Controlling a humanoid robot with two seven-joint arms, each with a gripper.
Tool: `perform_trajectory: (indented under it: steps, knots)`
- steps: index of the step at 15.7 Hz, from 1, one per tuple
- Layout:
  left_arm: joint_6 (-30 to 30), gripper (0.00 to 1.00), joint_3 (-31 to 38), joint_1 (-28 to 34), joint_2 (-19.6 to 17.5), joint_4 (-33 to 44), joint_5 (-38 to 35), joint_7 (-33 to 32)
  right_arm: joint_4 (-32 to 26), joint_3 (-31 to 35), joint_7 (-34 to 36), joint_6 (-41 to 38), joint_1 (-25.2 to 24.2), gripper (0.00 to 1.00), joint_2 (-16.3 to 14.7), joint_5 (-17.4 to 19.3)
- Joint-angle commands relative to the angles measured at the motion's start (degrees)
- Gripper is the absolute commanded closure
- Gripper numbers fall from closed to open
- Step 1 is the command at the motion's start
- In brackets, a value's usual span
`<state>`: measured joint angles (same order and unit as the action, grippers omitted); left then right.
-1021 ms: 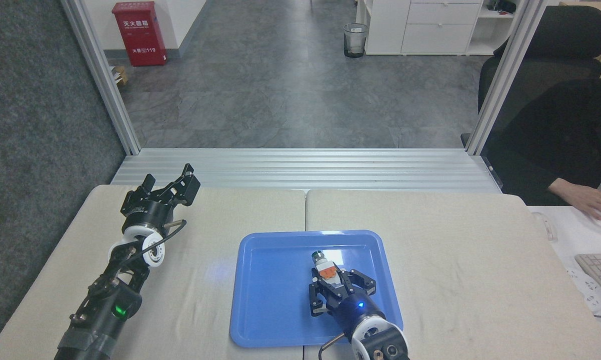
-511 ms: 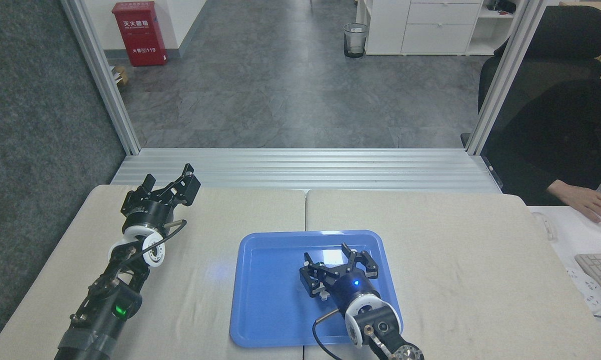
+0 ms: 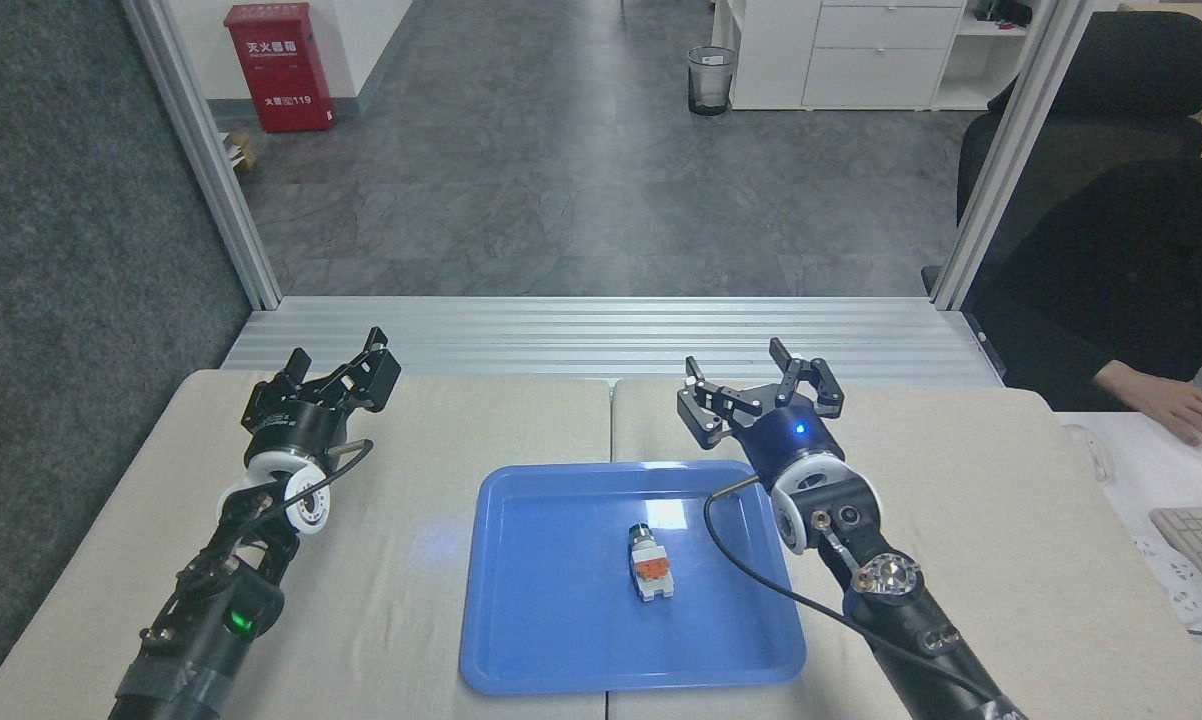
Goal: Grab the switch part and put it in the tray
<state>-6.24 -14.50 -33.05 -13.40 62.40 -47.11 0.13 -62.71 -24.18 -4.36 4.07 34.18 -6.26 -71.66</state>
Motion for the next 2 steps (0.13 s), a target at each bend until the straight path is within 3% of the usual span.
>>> perform_trajectory:
  steps: [1, 2]
  knots:
    - [0.0, 0.0, 0.0, 0.0, 0.0, 0.0, 0.0, 0.0, 7.0, 5.8, 1.8, -1.4, 0.8, 0.01, -9.4, 2.0]
    - [0.0, 0.0, 0.0, 0.0, 0.0, 0.0, 0.0, 0.0, 6.5, 6.2, 2.0, -1.3, 0.3, 0.01, -10.4, 3.5]
